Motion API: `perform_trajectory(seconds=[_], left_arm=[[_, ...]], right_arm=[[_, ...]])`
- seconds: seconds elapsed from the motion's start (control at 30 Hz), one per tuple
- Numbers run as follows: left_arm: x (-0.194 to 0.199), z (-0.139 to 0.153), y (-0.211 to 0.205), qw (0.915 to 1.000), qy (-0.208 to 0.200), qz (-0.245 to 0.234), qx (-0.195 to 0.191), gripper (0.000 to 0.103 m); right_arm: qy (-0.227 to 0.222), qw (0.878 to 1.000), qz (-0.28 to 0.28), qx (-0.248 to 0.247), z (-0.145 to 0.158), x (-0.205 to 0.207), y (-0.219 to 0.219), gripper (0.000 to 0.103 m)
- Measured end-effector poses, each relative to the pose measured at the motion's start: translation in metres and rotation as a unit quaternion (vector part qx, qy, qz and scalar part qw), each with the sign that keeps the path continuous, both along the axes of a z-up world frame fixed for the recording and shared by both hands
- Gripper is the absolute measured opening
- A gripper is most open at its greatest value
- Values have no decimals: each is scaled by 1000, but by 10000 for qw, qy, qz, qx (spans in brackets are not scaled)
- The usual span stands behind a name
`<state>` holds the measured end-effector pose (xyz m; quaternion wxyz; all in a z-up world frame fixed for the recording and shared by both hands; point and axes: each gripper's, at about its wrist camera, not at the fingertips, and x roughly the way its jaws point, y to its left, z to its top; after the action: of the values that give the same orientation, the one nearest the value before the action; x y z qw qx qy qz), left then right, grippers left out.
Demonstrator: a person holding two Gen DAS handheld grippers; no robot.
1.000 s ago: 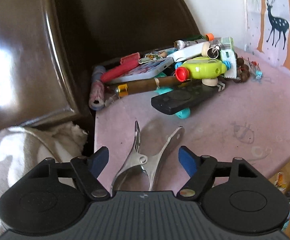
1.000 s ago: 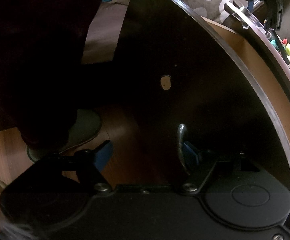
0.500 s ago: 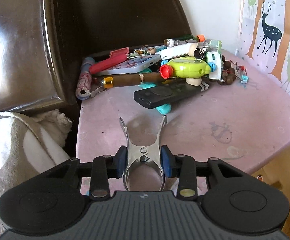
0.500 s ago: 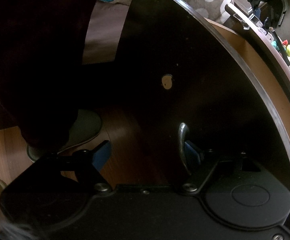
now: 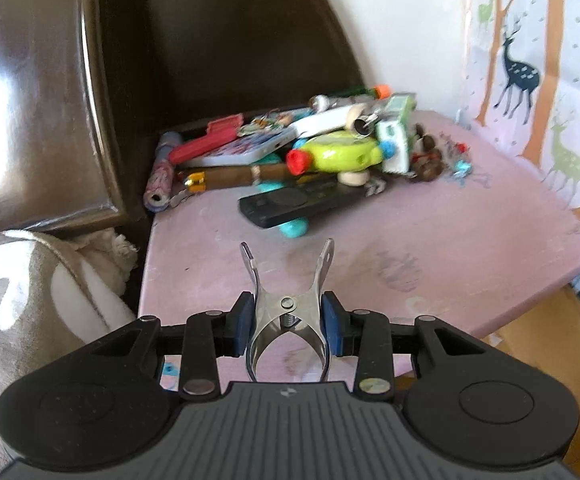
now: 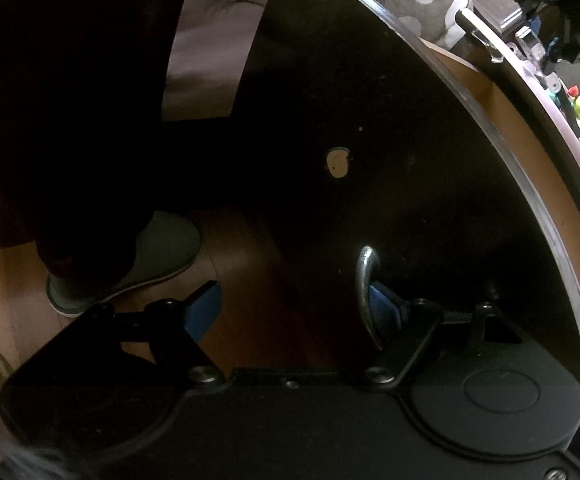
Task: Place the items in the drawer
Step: 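Carry the silver clip into the open drawer with the left gripper and release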
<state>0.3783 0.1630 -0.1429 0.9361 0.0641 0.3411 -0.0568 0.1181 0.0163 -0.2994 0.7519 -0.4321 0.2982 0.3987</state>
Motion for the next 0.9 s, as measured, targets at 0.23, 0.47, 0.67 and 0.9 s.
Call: perform_trajectory(seconds=[0.23, 0.47, 0.67, 0.9], left_arm=[[-25, 9, -34, 9979, -79, -612, -185, 35], [-53, 3, -82, 9854, 153, -1618, -502, 35], [-59, -31, -125, 9684, 727, -2350, -410, 35], [-39, -89, -140, 9642, 1506, -2184, 33, 35]], right_arm=[[-95, 9999, 72, -74, -4, -2, 1, 84], [-73, 9999, 80, -103, -5, -1, 2, 87], [-52, 9999, 75, -92, -4, 0, 3, 87], [-35, 9999, 87, -84, -4, 1, 3, 87]])
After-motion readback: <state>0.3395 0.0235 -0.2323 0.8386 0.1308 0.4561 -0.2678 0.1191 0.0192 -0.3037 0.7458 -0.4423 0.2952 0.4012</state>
